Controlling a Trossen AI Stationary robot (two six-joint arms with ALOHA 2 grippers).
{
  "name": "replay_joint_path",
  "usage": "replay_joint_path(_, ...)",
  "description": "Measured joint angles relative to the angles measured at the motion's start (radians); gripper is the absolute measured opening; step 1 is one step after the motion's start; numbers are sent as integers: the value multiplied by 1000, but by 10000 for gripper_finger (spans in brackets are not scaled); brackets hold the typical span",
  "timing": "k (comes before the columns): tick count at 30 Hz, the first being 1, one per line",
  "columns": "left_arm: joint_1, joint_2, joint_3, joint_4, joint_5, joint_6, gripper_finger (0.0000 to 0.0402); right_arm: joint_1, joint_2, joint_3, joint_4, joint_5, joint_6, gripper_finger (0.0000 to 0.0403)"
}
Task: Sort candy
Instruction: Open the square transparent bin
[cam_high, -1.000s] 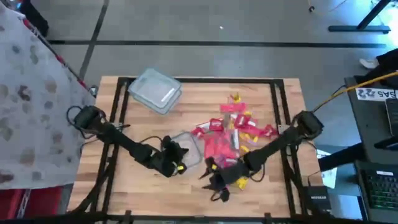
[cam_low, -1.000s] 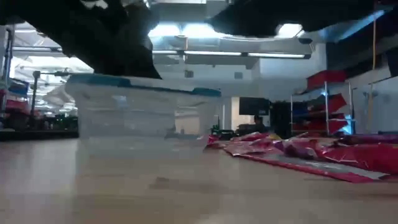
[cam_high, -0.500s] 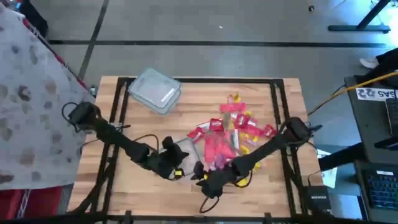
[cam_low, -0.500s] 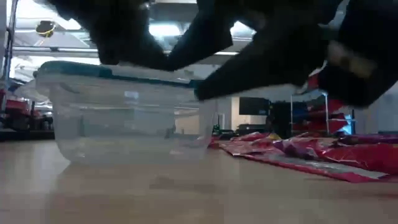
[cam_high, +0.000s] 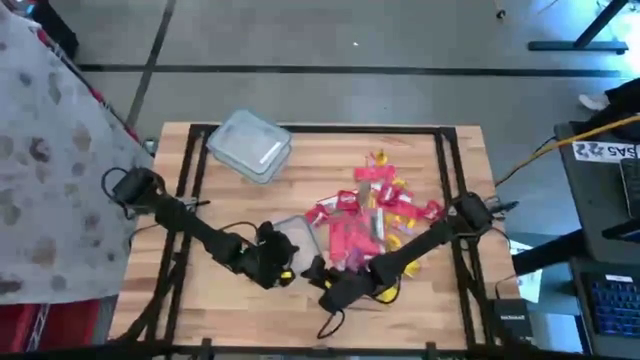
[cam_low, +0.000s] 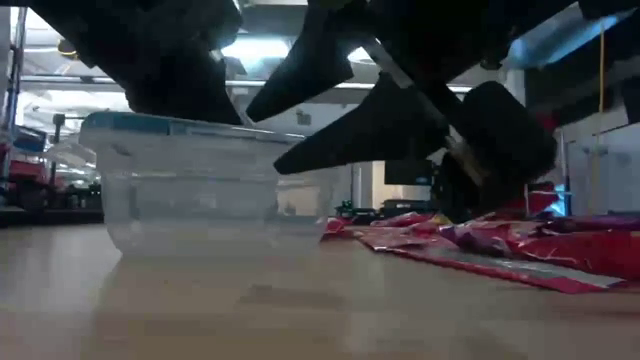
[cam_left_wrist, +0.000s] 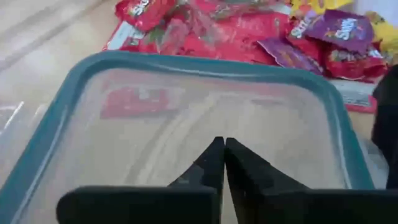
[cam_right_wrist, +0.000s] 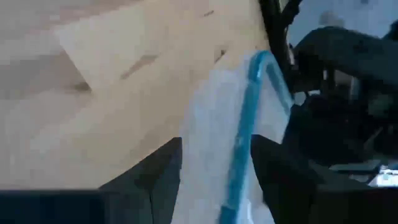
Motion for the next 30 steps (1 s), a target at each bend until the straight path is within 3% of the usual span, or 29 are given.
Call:
replay_joint_path(8, 0, 1, -2, 20, 2, 18, 0, 2, 0, -2, 0, 58, 4, 160)
replay_joint_path(19, 0, 1, -3, 21, -17, -1, 0, 3, -6, 0, 41, 115, 66, 9)
replay_joint_path(30, -2, -39, 0, 15, -7, 47, 0, 34, -5, 51, 24, 190, 134, 1)
